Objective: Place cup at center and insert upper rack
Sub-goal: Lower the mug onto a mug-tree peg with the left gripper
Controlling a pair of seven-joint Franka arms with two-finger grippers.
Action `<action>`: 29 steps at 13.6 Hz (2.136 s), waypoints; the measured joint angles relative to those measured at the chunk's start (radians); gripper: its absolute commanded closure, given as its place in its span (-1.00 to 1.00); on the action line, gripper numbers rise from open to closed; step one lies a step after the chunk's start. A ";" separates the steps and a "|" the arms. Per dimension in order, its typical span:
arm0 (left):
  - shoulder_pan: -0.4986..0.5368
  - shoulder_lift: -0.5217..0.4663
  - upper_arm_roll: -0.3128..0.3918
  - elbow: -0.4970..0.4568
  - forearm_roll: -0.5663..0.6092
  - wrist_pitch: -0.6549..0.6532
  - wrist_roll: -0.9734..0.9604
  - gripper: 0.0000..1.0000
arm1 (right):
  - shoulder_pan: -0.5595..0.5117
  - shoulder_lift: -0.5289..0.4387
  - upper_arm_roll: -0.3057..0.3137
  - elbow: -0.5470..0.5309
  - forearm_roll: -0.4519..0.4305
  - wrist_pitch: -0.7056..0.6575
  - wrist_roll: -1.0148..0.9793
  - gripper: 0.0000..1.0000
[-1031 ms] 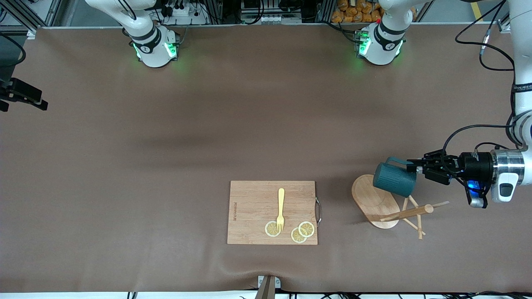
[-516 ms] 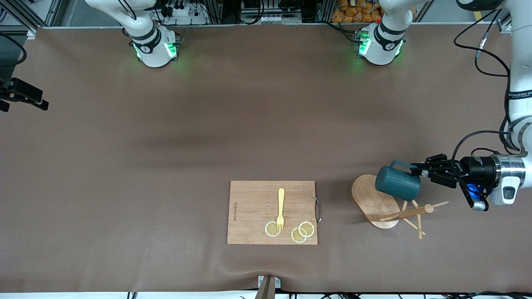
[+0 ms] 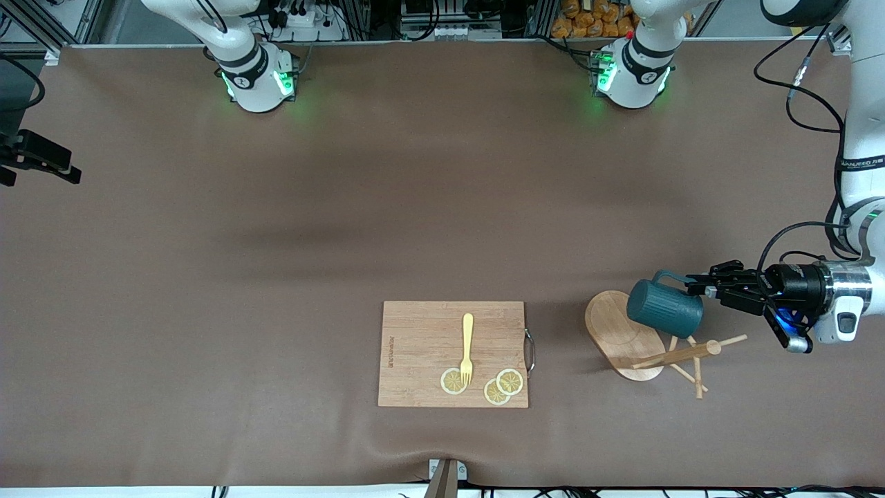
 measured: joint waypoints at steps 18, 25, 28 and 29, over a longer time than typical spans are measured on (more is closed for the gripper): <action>0.026 0.089 -0.001 0.001 -0.101 -0.037 0.082 1.00 | 0.044 -0.005 0.000 0.040 -0.001 -0.139 0.064 -1.00; 0.046 0.123 -0.001 0.001 -0.154 -0.074 0.082 1.00 | 0.046 -0.005 -0.003 0.040 -0.002 -0.141 0.085 -1.00; 0.046 0.135 -0.001 0.001 -0.173 -0.078 0.082 1.00 | 0.045 -0.005 -0.009 0.040 -0.003 -0.143 0.086 -1.00; 0.046 0.138 -0.001 0.001 -0.174 -0.078 0.082 1.00 | 0.045 -0.005 -0.011 0.040 -0.003 -0.143 0.086 -1.00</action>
